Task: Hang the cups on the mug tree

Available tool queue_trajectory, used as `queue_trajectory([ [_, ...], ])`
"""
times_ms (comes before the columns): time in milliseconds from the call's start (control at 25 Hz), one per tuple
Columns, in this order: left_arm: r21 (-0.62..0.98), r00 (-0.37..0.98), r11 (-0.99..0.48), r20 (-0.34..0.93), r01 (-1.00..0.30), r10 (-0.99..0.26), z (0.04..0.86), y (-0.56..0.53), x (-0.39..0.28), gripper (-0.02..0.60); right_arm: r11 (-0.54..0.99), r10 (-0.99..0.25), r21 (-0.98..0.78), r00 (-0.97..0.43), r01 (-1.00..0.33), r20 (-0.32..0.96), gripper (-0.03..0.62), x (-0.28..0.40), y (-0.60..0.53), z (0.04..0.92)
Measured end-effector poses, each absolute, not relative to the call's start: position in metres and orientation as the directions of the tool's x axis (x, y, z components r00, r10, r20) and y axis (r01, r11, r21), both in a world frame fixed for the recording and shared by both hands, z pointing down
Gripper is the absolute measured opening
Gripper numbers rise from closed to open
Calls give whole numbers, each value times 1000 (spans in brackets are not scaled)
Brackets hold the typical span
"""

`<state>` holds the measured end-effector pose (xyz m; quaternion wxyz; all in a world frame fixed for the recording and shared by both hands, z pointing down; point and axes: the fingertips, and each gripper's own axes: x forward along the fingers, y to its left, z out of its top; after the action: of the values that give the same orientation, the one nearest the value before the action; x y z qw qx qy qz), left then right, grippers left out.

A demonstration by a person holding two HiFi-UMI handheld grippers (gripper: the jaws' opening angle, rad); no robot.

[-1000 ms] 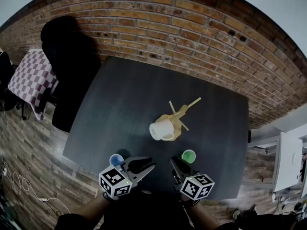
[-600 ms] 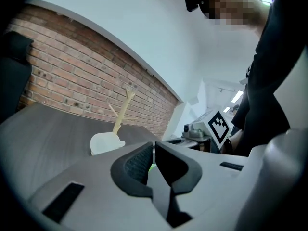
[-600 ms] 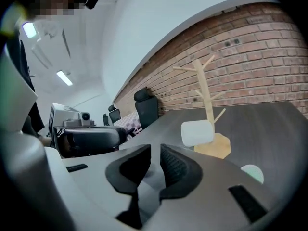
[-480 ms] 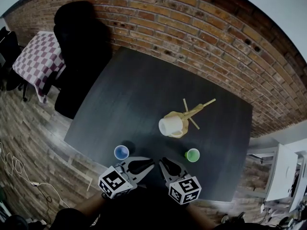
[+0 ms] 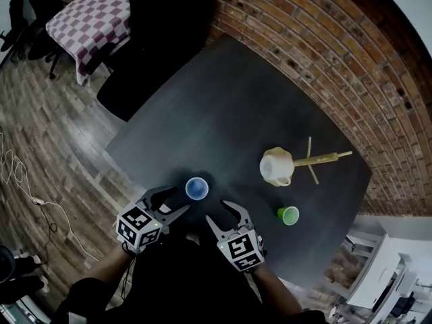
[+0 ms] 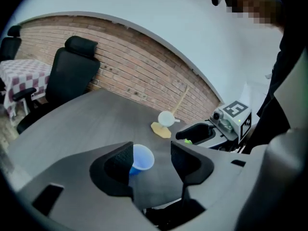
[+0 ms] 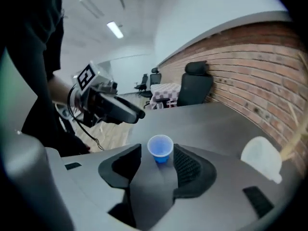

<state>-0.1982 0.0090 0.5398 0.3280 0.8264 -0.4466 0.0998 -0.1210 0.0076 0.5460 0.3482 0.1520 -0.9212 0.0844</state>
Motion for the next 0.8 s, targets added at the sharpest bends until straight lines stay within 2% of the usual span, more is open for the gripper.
queue_trajectory([
  [240,527,589,-336,439,-781,-679,555,30,-224,235,969,-244,217,-605,-119,758,204,-184,17,578],
  [360,549,597,-333,418,-766,-685,556,39,-233,235,962,-247,270,-546,-40,801,204,-198,21,599],
  [480,544,596,-336,420,-769,-685,560,47,-244,235,961,-250,276,-500,-22,829,183,-204,22,614],
  [680,536,599,-340,438,-773,-670,569,56,-264,235,950,-291,310,-425,-27,857,97,-210,17,627],
  [800,561,610,-335,424,-757,-669,569,57,-267,235,948,-303,318,-401,-30,865,69,-210,18,630],
])
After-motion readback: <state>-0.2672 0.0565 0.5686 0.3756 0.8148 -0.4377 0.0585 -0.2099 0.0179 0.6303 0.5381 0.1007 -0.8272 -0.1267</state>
